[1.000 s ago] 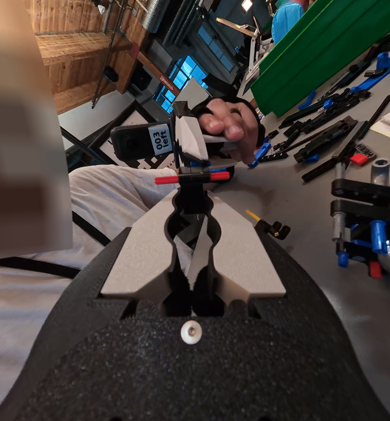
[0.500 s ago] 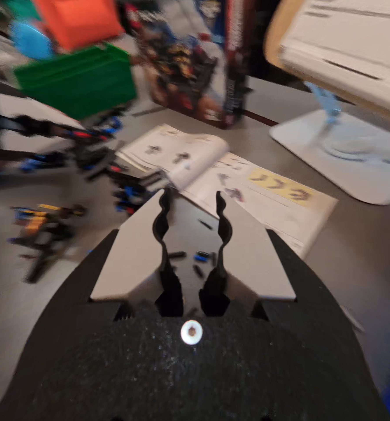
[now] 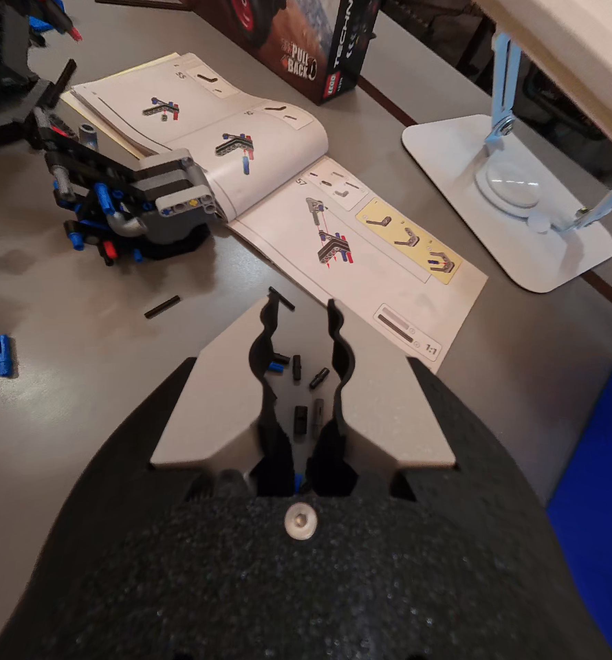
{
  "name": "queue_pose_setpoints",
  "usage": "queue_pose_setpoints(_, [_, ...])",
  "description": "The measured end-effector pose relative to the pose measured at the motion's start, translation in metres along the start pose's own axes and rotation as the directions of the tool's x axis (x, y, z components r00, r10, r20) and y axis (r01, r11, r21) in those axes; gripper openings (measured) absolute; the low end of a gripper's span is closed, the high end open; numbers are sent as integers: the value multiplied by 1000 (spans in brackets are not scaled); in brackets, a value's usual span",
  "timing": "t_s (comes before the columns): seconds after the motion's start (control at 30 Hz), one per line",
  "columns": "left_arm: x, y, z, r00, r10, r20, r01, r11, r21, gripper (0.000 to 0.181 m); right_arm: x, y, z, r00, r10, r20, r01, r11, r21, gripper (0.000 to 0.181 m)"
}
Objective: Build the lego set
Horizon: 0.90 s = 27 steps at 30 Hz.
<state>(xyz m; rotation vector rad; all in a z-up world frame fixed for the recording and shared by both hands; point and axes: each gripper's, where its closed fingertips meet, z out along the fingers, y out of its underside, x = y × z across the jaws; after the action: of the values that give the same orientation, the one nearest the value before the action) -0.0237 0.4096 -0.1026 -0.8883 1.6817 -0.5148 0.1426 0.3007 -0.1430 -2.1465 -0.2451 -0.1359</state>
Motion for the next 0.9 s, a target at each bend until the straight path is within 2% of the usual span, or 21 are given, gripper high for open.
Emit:
queue_pose_setpoints(0.17, [8, 6, 6, 1000, -18, -25, 17, 1000, -24, 6, -5, 4, 6, 1000, 2, 31, -2, 1000, -5, 26])
queue_pose_setpoints(0.37, [9, 12, 9, 994, -96, -61, 94, 995, -25, 6, -22, -13, -3, 987, 68, 148, -80, 994, 76, 24])
queue_pose_setpoints(0.7, [16, 13, 9, 978, -158, -136, 154, 987, -39, 6, -50, -24, -10, 962, 26, 273, -59, 992, 113, 25])
queue_pose_setpoints(0.9, [9, 13, 6, 982, -142, -121, 134, 988, -73, 6, -65, -24, -13, 948, -31, 316, 1, 996, 95, 22])
